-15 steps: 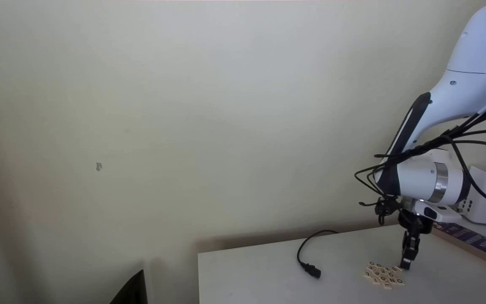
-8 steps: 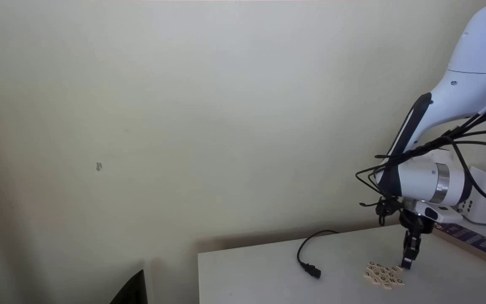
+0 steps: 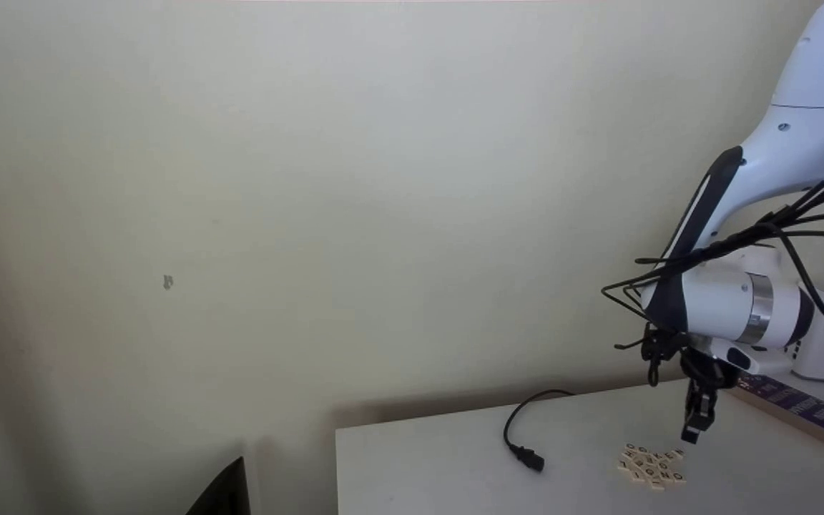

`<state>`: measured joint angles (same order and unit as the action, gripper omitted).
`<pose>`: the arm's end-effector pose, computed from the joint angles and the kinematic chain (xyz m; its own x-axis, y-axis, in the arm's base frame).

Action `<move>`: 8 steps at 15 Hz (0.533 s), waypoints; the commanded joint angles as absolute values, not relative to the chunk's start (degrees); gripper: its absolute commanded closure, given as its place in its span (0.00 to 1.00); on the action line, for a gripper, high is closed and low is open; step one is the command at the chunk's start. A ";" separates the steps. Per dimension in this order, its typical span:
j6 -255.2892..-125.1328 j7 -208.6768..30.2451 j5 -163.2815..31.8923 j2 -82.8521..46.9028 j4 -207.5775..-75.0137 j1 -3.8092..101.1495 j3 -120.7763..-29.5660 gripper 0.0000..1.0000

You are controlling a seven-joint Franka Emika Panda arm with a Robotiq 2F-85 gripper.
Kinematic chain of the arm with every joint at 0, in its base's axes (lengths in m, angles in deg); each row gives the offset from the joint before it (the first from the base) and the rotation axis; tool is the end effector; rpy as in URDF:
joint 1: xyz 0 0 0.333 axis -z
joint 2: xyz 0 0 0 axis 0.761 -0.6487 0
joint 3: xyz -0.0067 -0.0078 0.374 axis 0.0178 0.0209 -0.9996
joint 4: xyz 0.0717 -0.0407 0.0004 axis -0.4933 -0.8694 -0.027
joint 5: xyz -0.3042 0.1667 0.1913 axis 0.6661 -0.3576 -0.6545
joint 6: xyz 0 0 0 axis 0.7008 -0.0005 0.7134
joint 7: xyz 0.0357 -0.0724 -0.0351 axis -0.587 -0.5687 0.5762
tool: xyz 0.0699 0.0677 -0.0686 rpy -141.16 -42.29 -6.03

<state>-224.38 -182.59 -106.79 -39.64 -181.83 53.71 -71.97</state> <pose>0.4905 -0.1435 0.0877 -0.8228 -0.5674 -0.0337 -0.5682 0.8224 0.0283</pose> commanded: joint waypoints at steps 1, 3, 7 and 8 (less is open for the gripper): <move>-225.80 -177.79 -106.90 -35.57 -185.50 55.20 -75.42 1.00; -225.50 -176.70 -105.83 -35.41 -185.99 53.70 -75.06 1.00; -223.89 -175.84 -102.77 -37.13 -185.34 50.11 -72.80 1.00; -223.82 -175.50 -102.24 -37.40 -185.23 49.84 -72.84 1.00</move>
